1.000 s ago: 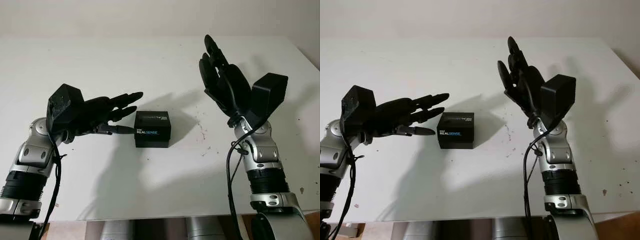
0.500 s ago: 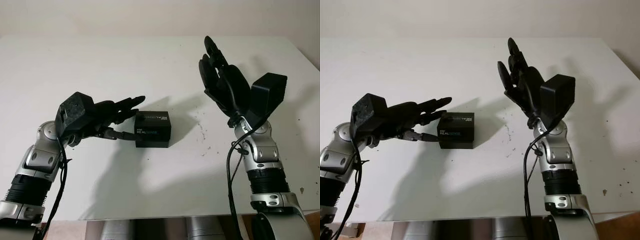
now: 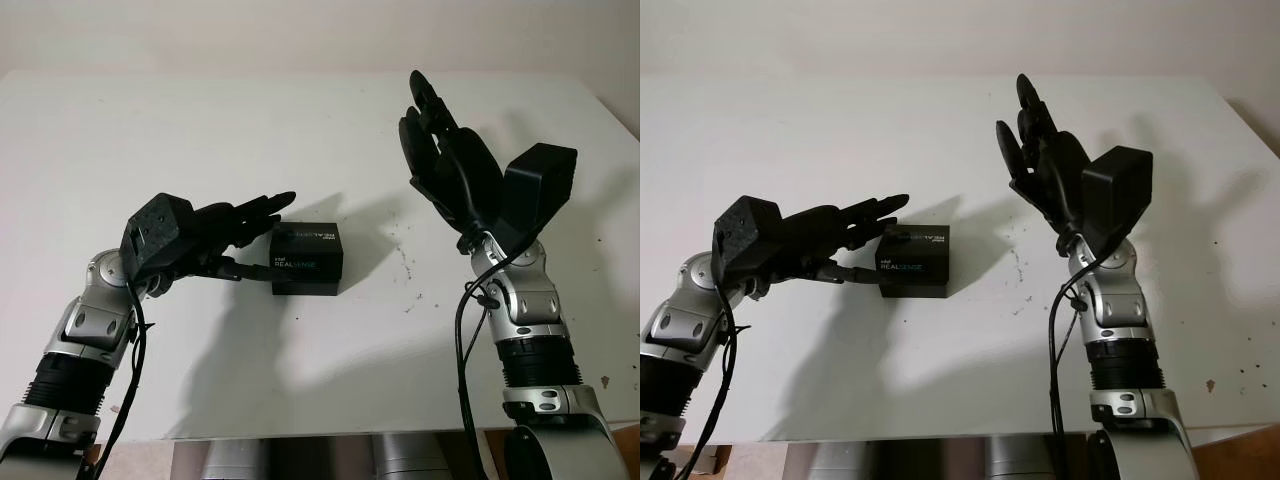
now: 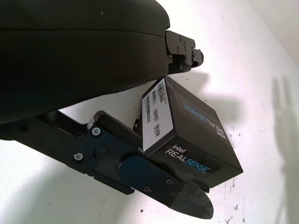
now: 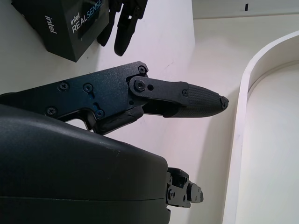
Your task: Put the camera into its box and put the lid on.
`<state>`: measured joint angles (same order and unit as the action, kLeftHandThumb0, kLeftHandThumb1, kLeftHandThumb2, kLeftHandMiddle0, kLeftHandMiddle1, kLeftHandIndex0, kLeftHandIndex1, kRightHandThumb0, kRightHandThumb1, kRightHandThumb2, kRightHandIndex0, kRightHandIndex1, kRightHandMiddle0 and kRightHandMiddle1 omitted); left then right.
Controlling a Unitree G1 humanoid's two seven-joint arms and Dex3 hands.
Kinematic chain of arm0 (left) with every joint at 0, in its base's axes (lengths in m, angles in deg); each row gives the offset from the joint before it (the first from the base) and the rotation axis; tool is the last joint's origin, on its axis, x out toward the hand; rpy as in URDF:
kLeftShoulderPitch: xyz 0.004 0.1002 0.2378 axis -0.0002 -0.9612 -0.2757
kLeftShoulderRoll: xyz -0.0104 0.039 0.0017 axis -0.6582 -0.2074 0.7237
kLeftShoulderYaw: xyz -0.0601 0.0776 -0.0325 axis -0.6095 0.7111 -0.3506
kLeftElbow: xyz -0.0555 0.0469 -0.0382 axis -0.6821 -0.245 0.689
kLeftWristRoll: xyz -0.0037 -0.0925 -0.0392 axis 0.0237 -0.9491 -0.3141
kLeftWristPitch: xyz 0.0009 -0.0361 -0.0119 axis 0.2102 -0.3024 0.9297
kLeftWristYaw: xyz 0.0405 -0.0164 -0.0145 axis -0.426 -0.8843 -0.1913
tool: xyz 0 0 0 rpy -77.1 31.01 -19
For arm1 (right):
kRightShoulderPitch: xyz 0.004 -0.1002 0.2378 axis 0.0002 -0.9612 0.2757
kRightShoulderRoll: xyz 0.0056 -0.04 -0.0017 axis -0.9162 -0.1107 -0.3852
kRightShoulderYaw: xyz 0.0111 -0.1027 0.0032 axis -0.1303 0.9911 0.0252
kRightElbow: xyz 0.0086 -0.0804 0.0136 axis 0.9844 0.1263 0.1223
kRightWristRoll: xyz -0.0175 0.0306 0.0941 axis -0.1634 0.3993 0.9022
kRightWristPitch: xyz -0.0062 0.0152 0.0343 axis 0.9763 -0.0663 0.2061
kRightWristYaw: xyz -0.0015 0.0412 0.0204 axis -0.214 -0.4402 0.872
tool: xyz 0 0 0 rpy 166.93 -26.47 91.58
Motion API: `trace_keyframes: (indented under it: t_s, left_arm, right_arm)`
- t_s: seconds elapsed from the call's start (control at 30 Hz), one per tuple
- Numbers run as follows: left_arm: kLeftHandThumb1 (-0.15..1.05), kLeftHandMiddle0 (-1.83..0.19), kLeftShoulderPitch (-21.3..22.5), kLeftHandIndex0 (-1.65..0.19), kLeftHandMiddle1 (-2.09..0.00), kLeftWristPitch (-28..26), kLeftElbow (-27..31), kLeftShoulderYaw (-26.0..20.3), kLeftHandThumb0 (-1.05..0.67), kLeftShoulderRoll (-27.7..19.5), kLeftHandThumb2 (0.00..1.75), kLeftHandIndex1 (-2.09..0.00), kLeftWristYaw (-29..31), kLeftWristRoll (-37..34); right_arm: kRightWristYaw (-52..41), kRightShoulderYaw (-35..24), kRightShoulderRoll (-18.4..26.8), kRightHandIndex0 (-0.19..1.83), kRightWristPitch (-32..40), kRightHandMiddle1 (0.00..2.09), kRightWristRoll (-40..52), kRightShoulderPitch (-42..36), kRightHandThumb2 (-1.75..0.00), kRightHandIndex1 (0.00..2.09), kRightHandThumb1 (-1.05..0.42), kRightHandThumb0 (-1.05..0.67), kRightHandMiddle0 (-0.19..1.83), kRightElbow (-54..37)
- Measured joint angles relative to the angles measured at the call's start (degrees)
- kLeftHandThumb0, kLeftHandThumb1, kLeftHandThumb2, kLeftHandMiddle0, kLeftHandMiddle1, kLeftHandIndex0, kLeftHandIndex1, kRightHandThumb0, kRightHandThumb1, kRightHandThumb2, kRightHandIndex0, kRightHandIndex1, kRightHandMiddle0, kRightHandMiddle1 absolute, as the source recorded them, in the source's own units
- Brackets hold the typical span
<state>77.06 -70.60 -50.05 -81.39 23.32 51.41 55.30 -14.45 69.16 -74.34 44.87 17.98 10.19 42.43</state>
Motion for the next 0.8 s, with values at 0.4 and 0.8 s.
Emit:
trace_keyframes:
  t_s: [0.4,0.8]
  left_arm:
    - [0.79,-0.09,0.1,-0.08,-1.00,-2.3,0.3,-0.5,-0.50,0.7,0.05,-0.77,0.1,-1.3]
    - [0.77,-0.16,0.1,-0.07,-1.24,-2.3,0.3,-0.6,-0.49,0.9,0.05,-1.07,1.3,-1.8]
  right_arm:
    - [0.0,0.0,0.0,-0.18,0.3,0.05,0.0,0.0,-0.54,0.05,-1.05,-0.65,-0.14,-0.1]
    - [0.3,0.0,0.0,-0.18,0.4,0.05,-0.1,0.0,-0.54,0.05,-1.05,-0.65,-0.15,-0.4]
